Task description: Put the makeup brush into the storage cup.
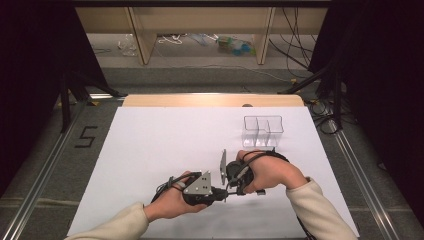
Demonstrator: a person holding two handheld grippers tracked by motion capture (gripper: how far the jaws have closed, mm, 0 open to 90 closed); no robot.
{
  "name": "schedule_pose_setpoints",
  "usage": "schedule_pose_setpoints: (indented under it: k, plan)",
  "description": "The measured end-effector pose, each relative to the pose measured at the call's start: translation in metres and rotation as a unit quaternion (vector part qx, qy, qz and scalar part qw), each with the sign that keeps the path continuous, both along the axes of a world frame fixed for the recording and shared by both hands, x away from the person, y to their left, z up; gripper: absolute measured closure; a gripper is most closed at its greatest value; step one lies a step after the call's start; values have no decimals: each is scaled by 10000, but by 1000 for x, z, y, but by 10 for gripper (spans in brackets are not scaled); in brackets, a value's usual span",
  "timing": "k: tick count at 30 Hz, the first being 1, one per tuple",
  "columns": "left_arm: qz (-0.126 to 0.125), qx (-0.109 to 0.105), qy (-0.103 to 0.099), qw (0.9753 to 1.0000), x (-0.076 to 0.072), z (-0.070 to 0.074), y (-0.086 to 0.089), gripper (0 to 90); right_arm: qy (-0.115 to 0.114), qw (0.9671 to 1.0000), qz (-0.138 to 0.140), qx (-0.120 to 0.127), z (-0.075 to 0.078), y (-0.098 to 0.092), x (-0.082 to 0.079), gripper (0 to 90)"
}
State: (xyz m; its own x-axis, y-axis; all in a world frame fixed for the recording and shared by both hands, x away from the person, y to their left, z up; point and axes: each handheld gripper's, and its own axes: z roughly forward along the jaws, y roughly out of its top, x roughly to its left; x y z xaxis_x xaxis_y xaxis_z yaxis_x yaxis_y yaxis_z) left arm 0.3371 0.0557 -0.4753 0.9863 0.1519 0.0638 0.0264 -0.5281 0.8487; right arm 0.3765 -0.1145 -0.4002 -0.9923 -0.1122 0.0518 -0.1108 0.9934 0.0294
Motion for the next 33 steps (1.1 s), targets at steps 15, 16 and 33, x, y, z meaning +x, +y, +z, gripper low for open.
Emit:
schedule_pose_setpoints:
  k: [15,16,33]
  plan:
    - [70,106,-35,9999,-2,3,1,848,-72,9996,-165,226,2,-2,0,693]
    - [84,100,-47,9999,-2,3,2,848,-38,9988,-380,318,2,-3,-2,662]
    - [536,-12,-154,9984,5,8,17,849,-429,9794,-898,1754,9,-25,10,312]
